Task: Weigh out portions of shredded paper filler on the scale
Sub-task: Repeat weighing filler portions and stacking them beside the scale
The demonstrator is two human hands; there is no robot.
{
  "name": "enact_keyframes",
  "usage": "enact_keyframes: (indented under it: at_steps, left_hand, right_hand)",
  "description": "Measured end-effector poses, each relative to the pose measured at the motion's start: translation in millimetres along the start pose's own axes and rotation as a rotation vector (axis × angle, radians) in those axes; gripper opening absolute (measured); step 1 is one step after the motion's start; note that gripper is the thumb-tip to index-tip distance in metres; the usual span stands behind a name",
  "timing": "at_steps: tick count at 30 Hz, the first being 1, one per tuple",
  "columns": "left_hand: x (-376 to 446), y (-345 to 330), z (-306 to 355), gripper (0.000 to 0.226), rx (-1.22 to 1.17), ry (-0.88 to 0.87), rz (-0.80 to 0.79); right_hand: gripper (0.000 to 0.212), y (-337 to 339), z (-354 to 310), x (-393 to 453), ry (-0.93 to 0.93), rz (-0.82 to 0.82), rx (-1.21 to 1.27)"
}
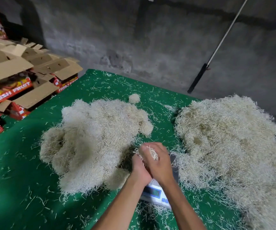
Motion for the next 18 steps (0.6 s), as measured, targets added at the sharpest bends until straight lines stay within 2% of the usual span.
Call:
enact_keyframes:
  at_steps: [1, 3, 5, 6, 8, 11, 12, 15, 16, 18]
  left_hand:
    - [2, -1, -4, 0.056, 0.035, -0.002, 0.011]
    - [9, -5, -6, 0.047, 0.099, -0.083, 0.056]
    - [5, -20, -5, 0.047, 0.106, -0.106, 0.075]
    - [4, -24, -7, 0.048, 0.122, -0.111, 0.062]
    - [-5, -28, -13, 0.037, 0.182, -0.090, 0.067]
    - [-10, -53, -26, 0.019, 0.049, -0.008, -0.076]
    - [-10, -66, -25, 0.021, 0.075, 0.001, -0.143]
    - [-27, -114, -10, 0.067, -0.059, -0.037, -0.362]
    - [-30, -124, -6, 0.083, -0.081, -0.044, -0.399]
    - [-24, -120, -4, 0.095, -0.078, -0.074, -0.375]
  right_hand:
    - [0.053, 17, 4, -1, -0.063, 0.049, 0.116]
    - [0.065, 65, 38, -5, -0.320, 0.358, 0.576]
    - [0.056, 104, 85, -18, -0.587, 0.657, 0.991]
    - [0.050, 113, 104, -24, -0.684, 0.694, 1.154]
    - [0.042, 111, 133, -35, -0.788, 0.655, 1.384]
    - [0.043, 99, 163, -52, -0.839, 0.583, 1.418]
    - [0.044, 96, 171, -55, -0.862, 0.571, 1.411]
    - [0.043, 89, 178, -59, -0.923, 0.561, 1.388]
    - [0.043, 87, 180, -60, -0.930, 0.571, 1.391]
    - [0.045, 89, 170, -51, -0.885, 0.539, 1.473]
Point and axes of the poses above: each hand's wrist, its own x-axis towards the middle knuckle, its own y-axis out of the back of the hand, z = x × y, the point moved 6 cm from there along x, towards the middle knuckle, and after that the axes turned 15 degrees about -y, right-handed, at the moved point
